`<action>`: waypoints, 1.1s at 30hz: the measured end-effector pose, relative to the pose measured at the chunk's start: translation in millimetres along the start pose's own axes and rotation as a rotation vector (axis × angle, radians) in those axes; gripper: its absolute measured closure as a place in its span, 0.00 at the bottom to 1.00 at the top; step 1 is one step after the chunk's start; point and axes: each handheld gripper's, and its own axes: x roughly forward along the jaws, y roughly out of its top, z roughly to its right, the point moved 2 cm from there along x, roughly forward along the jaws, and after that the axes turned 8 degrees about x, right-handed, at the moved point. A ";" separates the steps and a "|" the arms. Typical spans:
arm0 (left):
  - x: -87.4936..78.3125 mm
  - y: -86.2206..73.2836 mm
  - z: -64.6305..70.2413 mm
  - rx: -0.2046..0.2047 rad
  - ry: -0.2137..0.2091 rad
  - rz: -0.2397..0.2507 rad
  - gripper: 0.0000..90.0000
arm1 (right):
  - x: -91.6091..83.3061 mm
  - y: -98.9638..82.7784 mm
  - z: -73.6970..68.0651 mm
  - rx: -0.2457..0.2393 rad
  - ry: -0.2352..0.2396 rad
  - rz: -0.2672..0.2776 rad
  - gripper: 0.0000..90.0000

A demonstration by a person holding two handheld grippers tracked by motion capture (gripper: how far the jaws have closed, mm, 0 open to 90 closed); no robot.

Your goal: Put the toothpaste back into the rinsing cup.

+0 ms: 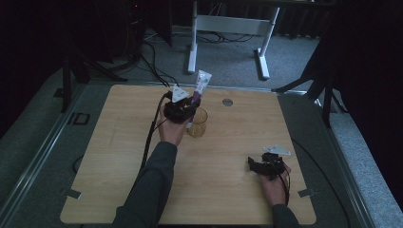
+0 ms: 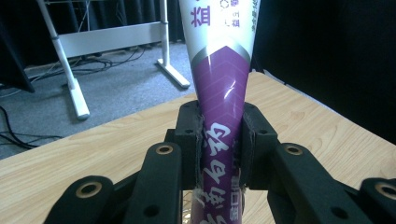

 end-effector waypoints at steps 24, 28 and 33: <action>9.4 10.9 -0.3 -0.006 -0.007 0.003 0.80 | 0.0 0.0 0.1 -0.002 -0.001 0.001 0.24; 12.6 8.4 -1.0 -0.008 0.001 -0.011 0.80 | 0.0 0.0 0.0 0.000 0.000 0.000 0.24; 16.7 7.2 -0.2 -0.016 0.004 -0.008 0.80 | 0.0 0.0 0.0 0.000 0.000 0.000 0.24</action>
